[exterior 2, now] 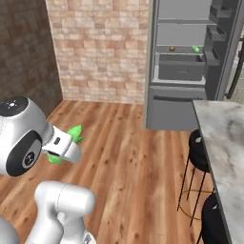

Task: Place one corn and one chicken drumstick in each tupperware on the nearby counter, to pack two identical lunches.

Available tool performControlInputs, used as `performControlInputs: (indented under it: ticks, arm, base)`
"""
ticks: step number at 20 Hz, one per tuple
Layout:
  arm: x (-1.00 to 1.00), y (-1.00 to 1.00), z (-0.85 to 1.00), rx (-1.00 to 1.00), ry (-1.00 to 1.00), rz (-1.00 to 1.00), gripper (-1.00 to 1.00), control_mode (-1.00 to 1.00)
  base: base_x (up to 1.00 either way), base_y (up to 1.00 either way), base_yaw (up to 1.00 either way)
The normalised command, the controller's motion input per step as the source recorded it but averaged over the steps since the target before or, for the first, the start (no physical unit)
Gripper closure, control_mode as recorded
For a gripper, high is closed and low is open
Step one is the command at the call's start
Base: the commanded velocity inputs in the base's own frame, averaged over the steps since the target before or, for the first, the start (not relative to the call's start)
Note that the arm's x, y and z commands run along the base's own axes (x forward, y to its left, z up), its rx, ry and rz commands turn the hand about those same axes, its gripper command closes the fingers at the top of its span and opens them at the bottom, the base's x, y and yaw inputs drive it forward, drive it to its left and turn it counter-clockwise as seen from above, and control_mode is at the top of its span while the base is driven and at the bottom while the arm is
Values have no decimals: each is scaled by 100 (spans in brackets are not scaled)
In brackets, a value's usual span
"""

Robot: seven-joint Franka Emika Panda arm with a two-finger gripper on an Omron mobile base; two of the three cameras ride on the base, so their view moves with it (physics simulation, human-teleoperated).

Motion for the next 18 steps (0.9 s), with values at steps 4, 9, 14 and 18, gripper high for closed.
performControlInputs:
  ticks: [4,9,14,18]
  arm:
    - [0,0,0,0,0,0,100,100]
    - [0,0,0,0,0,0,100,100]
    - [0,0,0,0,0,0,100,100]
    - [0,0,0,0,0,0,100,100]
  base:
    - [-100,-12,4]
    - [-100,-19,3]
    - [-100,-41,0]
    - [-100,-49,0]
